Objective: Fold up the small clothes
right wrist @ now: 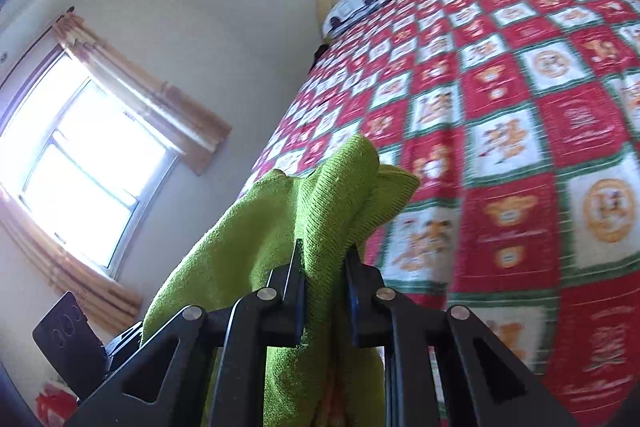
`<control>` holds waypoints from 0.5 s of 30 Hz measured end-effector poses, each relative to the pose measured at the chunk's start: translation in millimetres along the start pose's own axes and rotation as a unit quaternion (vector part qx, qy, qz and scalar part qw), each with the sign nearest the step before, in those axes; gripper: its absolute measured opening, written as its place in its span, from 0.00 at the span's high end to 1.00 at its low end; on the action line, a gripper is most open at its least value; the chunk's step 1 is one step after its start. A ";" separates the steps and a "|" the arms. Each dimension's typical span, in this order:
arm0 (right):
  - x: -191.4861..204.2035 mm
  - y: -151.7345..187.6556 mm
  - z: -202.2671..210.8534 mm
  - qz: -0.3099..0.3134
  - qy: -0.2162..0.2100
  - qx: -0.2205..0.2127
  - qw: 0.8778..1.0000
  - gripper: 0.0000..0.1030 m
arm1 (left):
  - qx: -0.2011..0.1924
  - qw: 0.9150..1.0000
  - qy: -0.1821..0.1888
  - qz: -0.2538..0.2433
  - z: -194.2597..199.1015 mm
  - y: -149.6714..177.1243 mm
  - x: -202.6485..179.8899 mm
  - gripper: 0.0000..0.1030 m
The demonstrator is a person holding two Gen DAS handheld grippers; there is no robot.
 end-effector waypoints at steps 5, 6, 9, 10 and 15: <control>25.4 9.1 -27.9 0.008 -0.020 0.021 1.000 0.85 | -0.008 1.000 -0.019 0.010 20.9 5.7 25.8 0.71; 30.9 11.2 -34.0 0.009 -0.023 0.025 0.999 0.85 | -0.009 1.000 -0.024 0.013 24.8 7.4 31.7 0.71; 45.4 17.8 -50.4 0.015 -0.034 0.039 0.999 0.85 | -0.013 0.999 -0.039 0.023 35.3 13.9 48.8 0.71; 50.9 20.7 -56.6 0.018 -0.037 0.043 0.998 0.85 | -0.014 0.999 -0.042 0.026 38.6 16.5 52.9 0.71; 73.0 35.6 -85.5 0.029 -0.050 0.068 0.996 0.85 | -0.020 0.997 -0.066 0.032 55.2 28.6 74.3 0.71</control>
Point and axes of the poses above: each gripper's, at about its wrist camera, not at the fingertips, and z roughly against the way its jaws point, x to its left, y to its underside, the point moved 2 cm from there along -z, roughly the way its jaws point, and after that the axes turned 11 degrees about -x, right-handed, at the moved point
